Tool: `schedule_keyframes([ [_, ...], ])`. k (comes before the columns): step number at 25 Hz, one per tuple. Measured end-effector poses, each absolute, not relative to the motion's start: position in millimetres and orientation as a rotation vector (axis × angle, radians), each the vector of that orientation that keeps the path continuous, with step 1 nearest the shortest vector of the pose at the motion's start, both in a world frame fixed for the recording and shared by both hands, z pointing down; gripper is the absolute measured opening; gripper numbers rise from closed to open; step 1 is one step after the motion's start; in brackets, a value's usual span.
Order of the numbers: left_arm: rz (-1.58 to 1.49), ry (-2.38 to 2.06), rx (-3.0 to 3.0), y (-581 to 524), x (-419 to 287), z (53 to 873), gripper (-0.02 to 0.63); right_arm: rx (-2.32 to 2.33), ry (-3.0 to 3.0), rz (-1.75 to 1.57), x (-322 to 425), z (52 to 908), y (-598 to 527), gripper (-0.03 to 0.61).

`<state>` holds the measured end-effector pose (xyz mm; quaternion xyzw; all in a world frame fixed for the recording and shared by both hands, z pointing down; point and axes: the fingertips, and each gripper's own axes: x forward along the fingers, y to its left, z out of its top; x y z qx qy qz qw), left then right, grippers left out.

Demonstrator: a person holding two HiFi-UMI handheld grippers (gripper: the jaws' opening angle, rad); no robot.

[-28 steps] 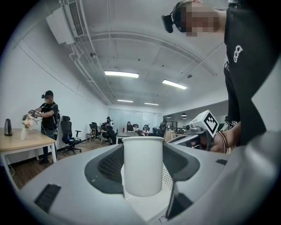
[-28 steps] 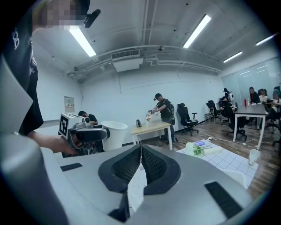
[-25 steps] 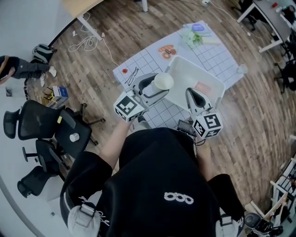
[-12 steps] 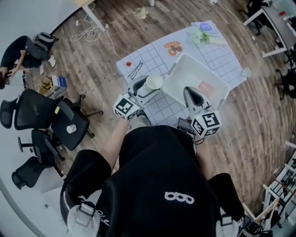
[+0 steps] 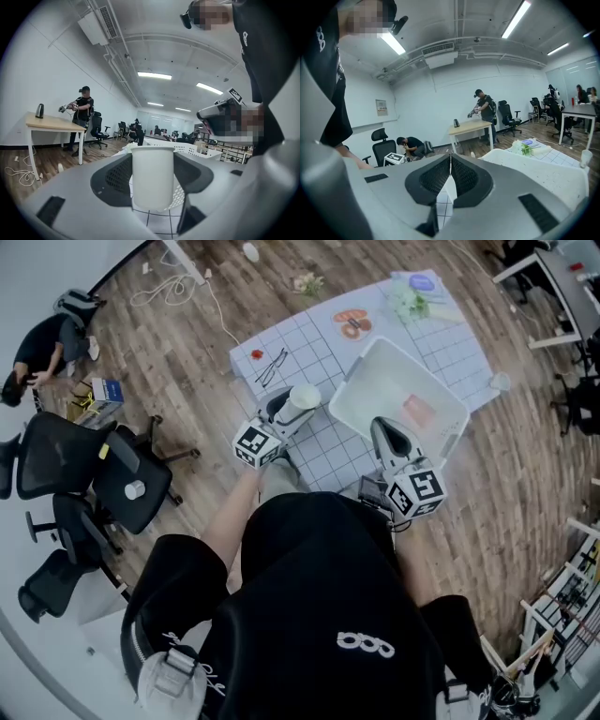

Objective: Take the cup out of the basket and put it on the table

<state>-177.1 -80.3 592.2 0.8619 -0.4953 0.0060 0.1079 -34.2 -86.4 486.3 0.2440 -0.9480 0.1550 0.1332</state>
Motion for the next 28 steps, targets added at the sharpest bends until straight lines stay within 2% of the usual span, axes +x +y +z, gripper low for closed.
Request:
schedule_keyframes([
  [17, 0.093, -1.333, 2.497, -123, -165, 719, 0.270, 0.772, -2.674, 0.514, -37, 519, -75, 0.025],
  [28, 0.066, -1.378, 2.550, -143, -162, 740, 0.270, 0.813, -2.632, 0.568, -29, 533, -74, 0.025],
])
